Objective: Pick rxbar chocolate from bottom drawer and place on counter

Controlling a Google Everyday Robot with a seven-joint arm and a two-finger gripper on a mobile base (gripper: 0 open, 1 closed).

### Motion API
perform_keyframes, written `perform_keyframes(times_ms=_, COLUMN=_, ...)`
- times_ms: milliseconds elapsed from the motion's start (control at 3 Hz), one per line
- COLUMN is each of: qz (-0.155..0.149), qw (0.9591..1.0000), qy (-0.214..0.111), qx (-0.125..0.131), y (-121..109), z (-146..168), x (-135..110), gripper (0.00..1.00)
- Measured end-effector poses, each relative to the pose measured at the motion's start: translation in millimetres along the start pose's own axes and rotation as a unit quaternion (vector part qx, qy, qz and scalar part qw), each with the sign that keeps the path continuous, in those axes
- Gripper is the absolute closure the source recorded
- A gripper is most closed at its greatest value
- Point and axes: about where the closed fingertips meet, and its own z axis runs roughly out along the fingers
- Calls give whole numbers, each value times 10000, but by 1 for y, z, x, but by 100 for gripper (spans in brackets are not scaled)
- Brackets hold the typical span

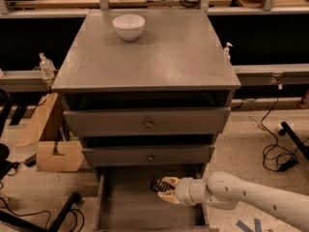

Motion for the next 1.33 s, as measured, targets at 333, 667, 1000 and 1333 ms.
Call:
perform_keyframes(times_ms=333, qz=-71, qw=9999, qy=-61, qx=-122, y=0, z=5, x=-9, gripper=100)
perform_keyframes(times_ms=667, qz=-214, qw=9984, qy=-354, qx=-396, y=6, z=-32, x=-79, gripper=100)
perform_keyframes(times_ms=1000, qz=-441, qw=9971, qy=-499, qx=-357, y=2, z=-80, x=-142, gripper=100)
perform_keyframes(times_ms=1333, qz=-706, qw=9945, qy=-771, qx=-100, y=-13, z=-143, x=-225, gripper=100)
